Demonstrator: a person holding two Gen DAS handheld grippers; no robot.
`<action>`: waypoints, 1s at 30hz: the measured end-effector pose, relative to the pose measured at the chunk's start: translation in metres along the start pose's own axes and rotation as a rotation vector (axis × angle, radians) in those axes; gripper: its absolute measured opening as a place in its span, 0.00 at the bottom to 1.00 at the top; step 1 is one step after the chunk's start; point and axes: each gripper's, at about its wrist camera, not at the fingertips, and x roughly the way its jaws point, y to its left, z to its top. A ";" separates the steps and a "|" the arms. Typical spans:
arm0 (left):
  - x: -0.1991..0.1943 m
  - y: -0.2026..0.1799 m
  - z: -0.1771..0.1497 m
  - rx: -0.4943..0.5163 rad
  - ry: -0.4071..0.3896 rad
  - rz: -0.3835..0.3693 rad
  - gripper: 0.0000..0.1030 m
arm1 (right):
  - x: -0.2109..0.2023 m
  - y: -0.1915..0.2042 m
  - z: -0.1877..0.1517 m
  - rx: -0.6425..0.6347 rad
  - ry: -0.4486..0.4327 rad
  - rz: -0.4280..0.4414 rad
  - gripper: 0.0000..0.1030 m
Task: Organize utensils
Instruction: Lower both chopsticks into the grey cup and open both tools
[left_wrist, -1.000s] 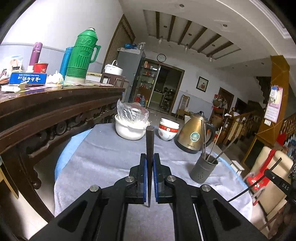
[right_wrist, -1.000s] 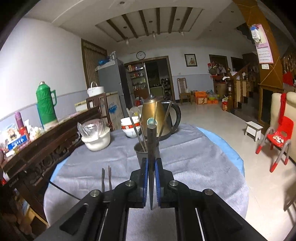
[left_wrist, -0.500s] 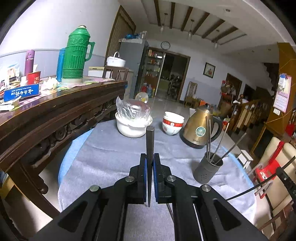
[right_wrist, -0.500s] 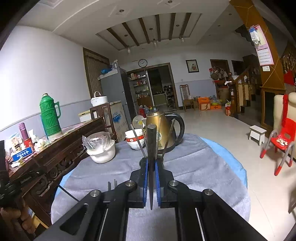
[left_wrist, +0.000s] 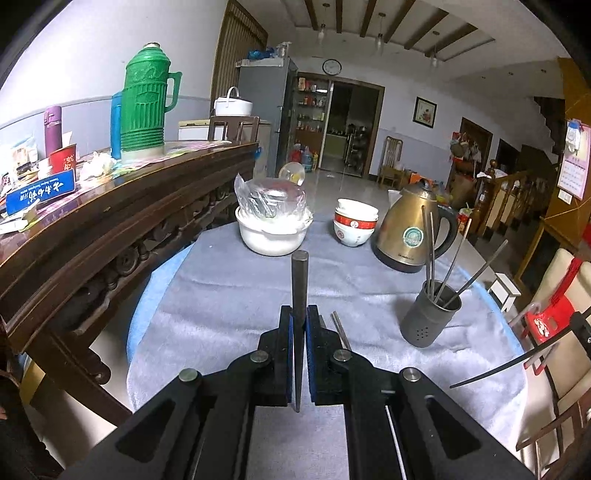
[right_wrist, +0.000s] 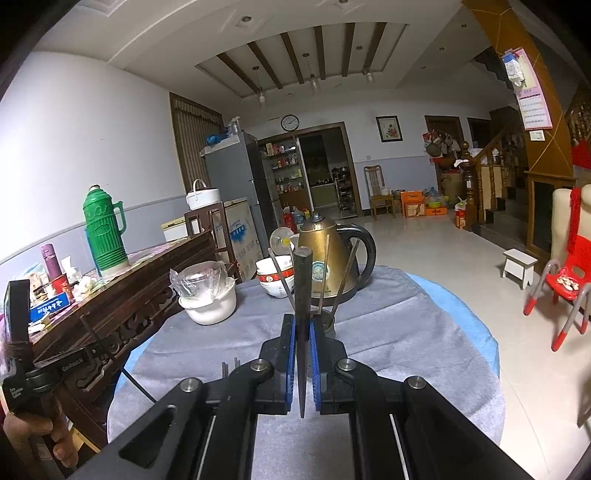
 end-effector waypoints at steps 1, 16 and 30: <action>0.001 0.000 0.000 0.000 0.004 0.001 0.06 | 0.001 0.000 0.000 0.001 0.001 0.000 0.08; -0.008 0.008 0.040 -0.150 -0.034 -0.236 0.06 | 0.000 -0.013 0.031 0.055 -0.050 0.009 0.08; 0.027 -0.079 0.111 -0.103 -0.092 -0.401 0.06 | 0.048 -0.023 0.091 0.062 -0.100 0.026 0.08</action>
